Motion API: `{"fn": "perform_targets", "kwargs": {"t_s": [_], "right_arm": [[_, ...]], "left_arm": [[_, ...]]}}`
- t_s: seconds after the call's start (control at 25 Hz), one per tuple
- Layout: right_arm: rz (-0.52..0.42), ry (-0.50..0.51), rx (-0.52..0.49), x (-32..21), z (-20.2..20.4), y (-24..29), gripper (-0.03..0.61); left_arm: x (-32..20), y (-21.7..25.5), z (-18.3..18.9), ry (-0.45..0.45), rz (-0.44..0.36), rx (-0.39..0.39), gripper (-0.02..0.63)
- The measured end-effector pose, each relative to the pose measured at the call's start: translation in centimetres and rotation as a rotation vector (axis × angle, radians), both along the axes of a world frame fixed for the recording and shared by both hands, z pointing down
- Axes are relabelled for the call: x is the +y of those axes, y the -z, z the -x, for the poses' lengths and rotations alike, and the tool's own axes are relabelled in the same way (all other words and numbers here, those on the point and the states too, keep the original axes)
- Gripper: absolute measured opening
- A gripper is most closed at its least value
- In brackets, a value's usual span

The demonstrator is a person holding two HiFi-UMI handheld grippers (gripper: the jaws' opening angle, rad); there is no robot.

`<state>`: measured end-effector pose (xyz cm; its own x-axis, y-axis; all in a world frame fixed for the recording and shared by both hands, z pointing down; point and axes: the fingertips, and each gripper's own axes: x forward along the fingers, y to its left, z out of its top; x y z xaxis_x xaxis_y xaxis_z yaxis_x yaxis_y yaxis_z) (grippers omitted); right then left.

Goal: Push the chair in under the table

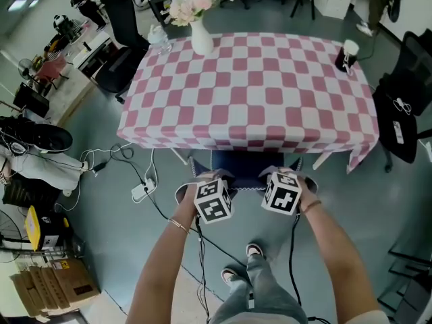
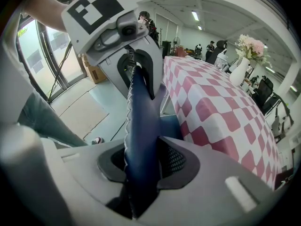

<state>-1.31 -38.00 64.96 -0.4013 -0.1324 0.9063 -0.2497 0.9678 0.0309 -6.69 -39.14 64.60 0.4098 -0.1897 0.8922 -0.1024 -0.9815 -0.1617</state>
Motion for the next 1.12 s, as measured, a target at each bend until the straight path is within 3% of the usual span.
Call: {"fn": "perform_targets", "kwargs": {"t_s": [0.28, 0.52, 0.68, 0.84, 1.12], "right_arm": [[-0.019, 0.03, 0.024, 0.2, 0.0, -0.1, 0.142], [-0.052, 0.019, -0.058, 0.5, 1.7, 3.4, 0.146], [-0.089, -0.041, -0.122, 0.7, 2.6, 6.2, 0.144], [-0.113, -0.113, -0.195, 1.1, 2.7, 9.0, 0.144], [-0.236, -0.296, -0.376, 2.4, 2.3, 15.9, 0.144]], "left_arm": [[0.3, 0.8, 0.2, 0.011, -0.038, 0.04, 0.157], [0.8, 3.9, 0.9, 0.029, -0.068, 0.107, 0.173], [2.0, 6.4, 1.6, 0.075, -0.078, 0.182, 0.178], [2.4, 9.5, 2.3, 0.18, -0.093, 0.299, 0.178], [3.9, 15.5, 4.2, 0.292, -0.231, 0.43, 0.176]]}}
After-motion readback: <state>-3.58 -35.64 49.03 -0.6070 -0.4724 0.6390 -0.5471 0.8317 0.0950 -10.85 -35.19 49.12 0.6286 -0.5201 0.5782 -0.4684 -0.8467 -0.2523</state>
